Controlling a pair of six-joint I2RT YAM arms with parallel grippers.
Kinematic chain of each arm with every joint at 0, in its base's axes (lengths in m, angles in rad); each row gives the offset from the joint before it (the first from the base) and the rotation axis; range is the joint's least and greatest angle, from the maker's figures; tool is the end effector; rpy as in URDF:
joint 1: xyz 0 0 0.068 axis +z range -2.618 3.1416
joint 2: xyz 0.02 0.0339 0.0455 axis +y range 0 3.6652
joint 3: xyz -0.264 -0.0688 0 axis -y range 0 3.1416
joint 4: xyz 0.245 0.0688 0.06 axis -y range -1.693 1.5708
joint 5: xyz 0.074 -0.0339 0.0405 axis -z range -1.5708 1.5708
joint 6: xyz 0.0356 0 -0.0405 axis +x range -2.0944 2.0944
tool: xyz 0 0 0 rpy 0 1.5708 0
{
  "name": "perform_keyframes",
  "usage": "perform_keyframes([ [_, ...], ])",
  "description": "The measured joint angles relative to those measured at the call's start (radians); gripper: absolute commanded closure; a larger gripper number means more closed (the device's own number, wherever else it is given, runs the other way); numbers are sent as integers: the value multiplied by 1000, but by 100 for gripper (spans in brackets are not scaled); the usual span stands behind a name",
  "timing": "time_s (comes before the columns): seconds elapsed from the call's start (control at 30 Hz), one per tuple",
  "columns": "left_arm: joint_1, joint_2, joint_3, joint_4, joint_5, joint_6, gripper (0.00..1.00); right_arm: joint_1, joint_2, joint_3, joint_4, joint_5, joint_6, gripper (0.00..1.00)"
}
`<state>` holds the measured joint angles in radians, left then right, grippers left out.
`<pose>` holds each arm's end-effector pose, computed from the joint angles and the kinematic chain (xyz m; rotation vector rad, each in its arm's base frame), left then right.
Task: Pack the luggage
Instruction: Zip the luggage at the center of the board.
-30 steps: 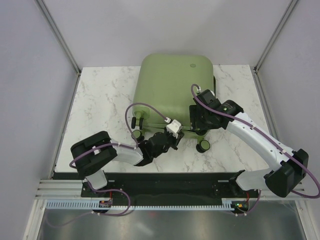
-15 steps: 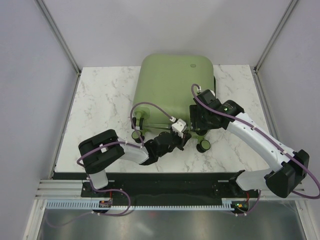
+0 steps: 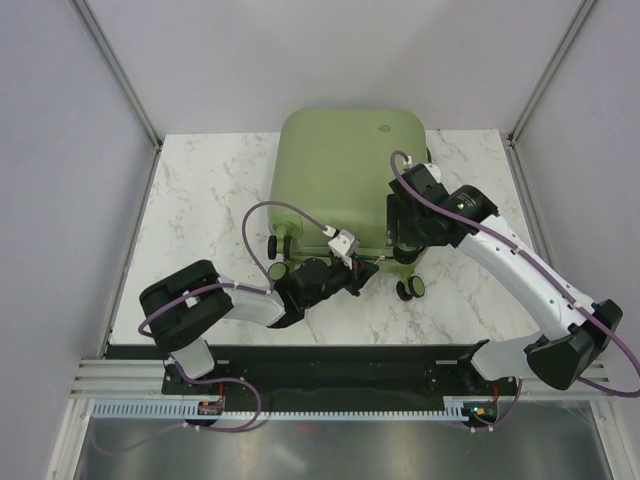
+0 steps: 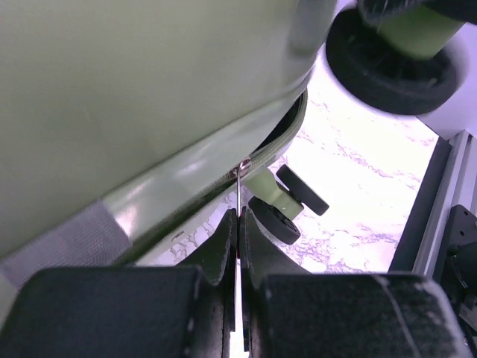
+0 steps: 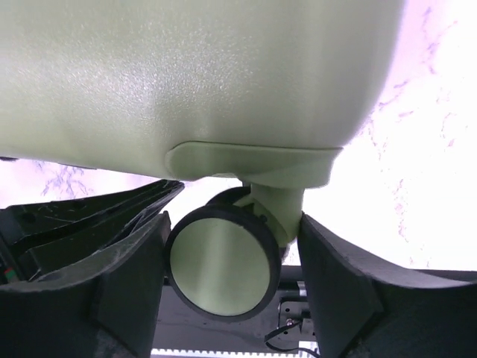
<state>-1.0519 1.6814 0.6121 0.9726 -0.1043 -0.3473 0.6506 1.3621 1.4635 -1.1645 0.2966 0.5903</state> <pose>0.1661 -0.2834 0.1793 0.5287 1.6797 -0.9578 0.2096 0.1465 0.3618 0.0220 2.5619 0.0750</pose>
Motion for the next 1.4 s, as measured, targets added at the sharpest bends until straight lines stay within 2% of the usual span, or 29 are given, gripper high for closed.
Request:
perform_keyframes([
  [0.1,24,-9,-5,-1,31,-4,98,-16,-18,15,-3,40,-1,12],
  [0.3,77,-19,-30,1,118,-11,98,-43,-85,18,-33,106,-8,2],
  [0.4,91,-19,-33,1,154,-11,98,-107,-88,23,-37,121,-32,5],
  [0.47,98,-19,-33,1,171,-11,98,-223,-88,19,-12,95,-64,6],
  [0.6,109,-19,-33,0,201,-12,98,-465,-74,-43,137,27,-119,8],
  [0.73,117,-20,-33,-6,222,-11,98,-615,13,-151,348,-80,-140,12],
  [0.9,127,-31,-17,-52,248,-11,98,-681,216,-182,590,-221,-139,14],
  [1.03,131,-36,-2,-85,265,-10,98,-736,290,-186,762,-362,-103,16],
  [1.27,133,-45,23,-143,272,-3,98,-769,420,-121,961,-515,-72,18],
  [1.4,133,-46,32,-164,273,-2,98,-764,492,-115,1022,-574,-66,18],
])
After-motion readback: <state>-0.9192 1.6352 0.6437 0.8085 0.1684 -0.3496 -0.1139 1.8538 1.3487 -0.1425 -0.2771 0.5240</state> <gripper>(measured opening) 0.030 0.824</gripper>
